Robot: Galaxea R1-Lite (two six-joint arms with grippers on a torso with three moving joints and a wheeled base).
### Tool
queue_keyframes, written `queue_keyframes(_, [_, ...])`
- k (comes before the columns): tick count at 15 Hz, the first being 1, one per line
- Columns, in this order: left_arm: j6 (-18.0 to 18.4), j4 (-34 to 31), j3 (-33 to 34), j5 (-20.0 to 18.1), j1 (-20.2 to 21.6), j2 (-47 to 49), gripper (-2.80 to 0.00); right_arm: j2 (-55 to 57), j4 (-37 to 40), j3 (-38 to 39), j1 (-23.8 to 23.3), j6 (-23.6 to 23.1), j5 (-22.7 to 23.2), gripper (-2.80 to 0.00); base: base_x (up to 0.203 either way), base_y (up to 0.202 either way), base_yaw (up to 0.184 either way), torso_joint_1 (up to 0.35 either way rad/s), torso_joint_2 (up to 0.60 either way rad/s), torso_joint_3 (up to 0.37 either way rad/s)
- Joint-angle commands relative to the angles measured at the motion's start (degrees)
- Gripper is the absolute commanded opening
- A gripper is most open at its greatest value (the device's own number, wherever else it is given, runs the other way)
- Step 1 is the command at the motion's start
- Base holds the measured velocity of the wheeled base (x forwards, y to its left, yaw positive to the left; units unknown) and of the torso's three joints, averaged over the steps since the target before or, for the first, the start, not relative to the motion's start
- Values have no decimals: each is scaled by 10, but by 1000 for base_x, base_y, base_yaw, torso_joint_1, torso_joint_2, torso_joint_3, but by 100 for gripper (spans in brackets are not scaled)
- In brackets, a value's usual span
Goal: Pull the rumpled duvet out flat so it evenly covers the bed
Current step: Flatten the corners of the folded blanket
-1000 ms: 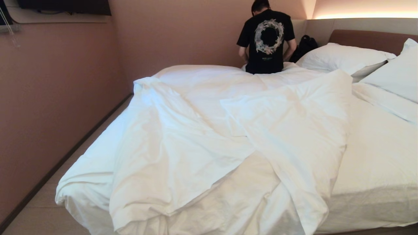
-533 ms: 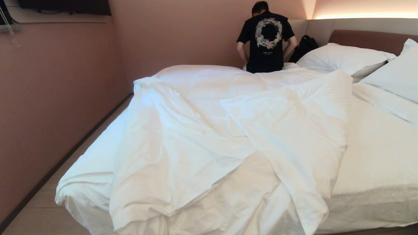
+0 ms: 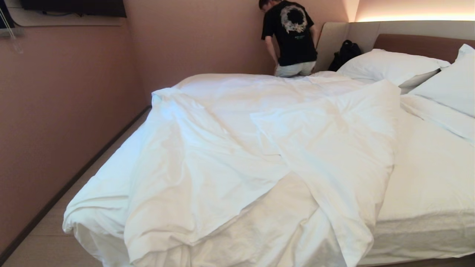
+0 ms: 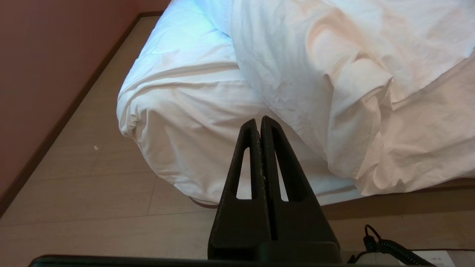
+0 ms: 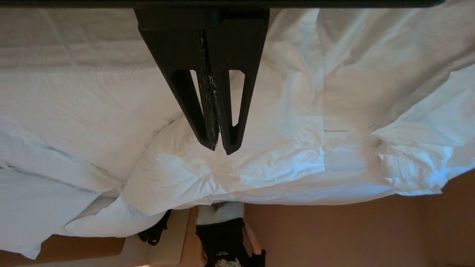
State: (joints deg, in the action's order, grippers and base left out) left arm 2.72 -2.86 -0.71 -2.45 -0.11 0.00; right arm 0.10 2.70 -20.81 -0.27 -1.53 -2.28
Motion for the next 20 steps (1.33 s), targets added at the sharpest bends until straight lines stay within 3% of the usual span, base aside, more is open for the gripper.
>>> queue_keyframes(1, [0,0,0,0,0,0,-280,-1,-35,19,0,-22,-1,-280,0,0,0,0,0,0])
queue_keyframes(8, [0,0,0,0,0,0,-280,-1,-108,147,0,-27,9,-280,0,0,0,0,0,0])
queue_keyframes(12, [0,0,0,0,0,0,-280,-1,-103,186,0,-29,42,-280,0,0,0,0,0,0])
queue_keyframes(20, [0,0,0,0,0,0,-280,-1,-45,207,0,-20,39,-280,0,0,0,0,0,0])
